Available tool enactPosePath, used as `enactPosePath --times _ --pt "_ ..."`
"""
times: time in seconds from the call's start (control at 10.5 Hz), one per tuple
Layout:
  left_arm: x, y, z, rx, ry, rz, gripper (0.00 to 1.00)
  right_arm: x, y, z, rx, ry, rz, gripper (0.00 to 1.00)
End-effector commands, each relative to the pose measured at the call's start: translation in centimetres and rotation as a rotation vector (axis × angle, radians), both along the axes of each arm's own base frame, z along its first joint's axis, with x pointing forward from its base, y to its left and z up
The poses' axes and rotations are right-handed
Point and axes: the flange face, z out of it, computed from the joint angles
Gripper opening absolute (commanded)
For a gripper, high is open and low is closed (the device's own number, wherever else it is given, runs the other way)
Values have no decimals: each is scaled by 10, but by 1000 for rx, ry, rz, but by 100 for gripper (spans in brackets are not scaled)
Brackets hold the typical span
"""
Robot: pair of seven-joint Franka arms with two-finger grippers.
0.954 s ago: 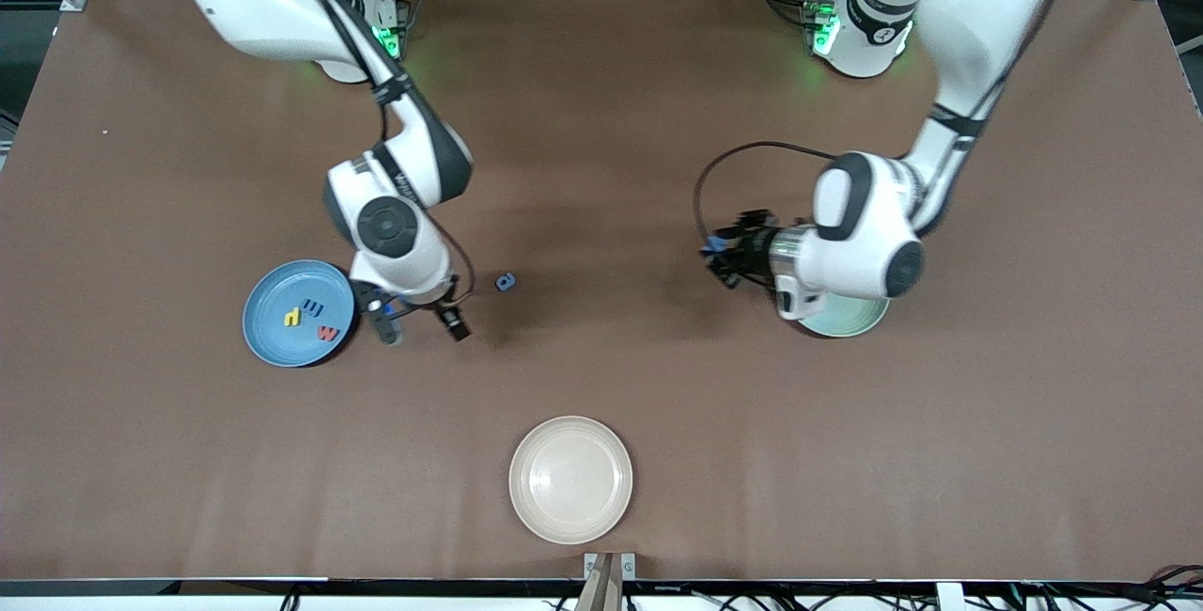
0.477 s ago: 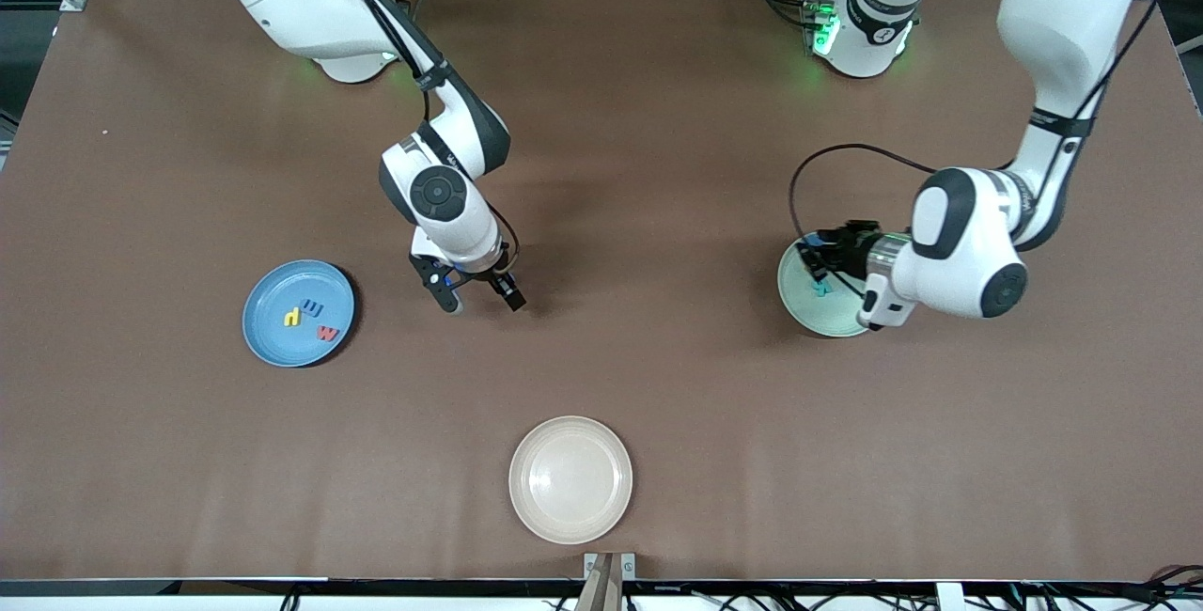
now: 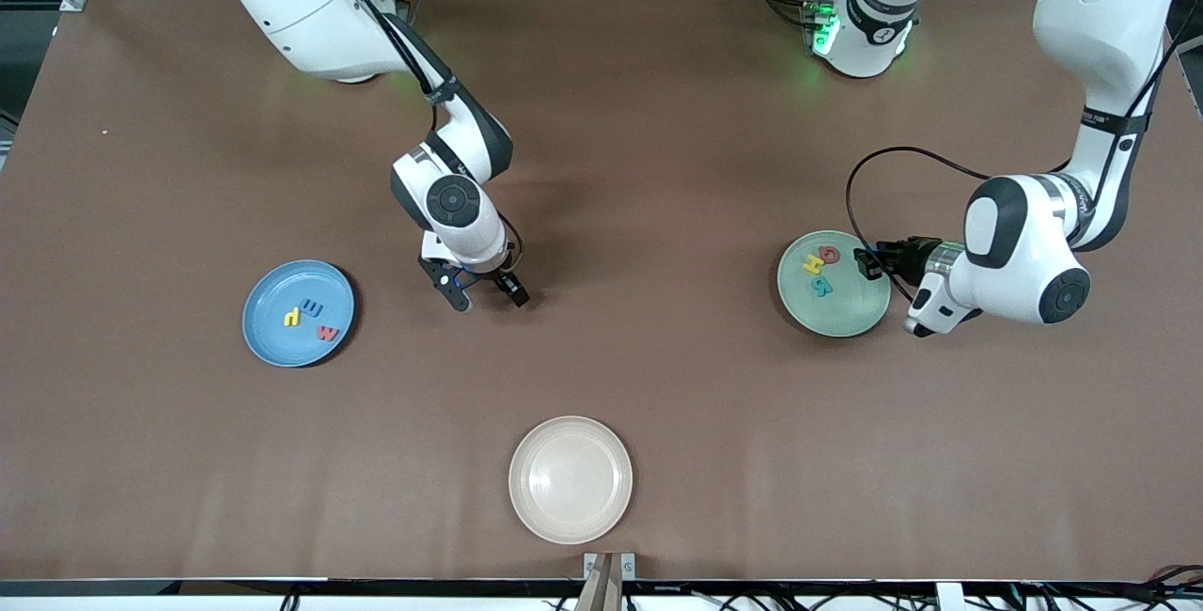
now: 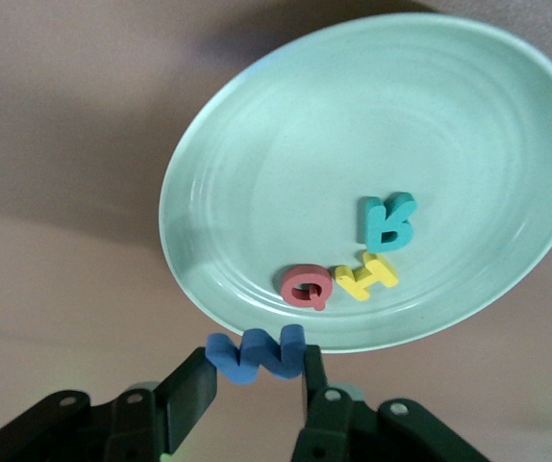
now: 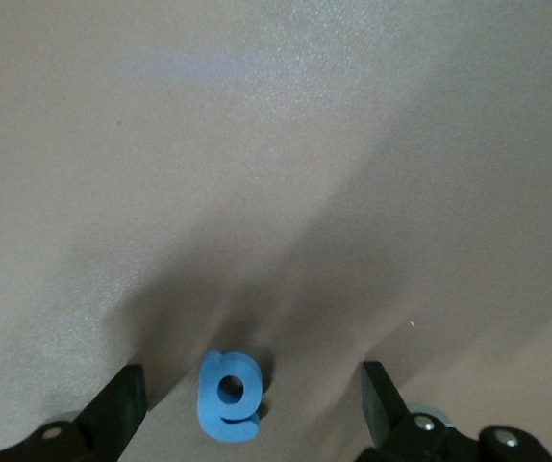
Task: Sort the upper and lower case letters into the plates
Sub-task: 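Carry the W to the green plate while the right gripper grasps blue g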
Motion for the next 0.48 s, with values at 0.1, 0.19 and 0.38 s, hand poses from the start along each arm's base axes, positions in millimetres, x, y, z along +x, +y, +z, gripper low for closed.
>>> enactPosePath --times 0.1,0.19,0.38 --pt "13 -9 6 15 -13 -25 44 5 -3 5 1 -15 -5 1" --pt "18 -10 7 14 -21 -25 54 5 -3 7 0 -17 -6 0" --pt "17 -18 7 24 -19 -28 100 6 -4 10 1 -21 -5 0"
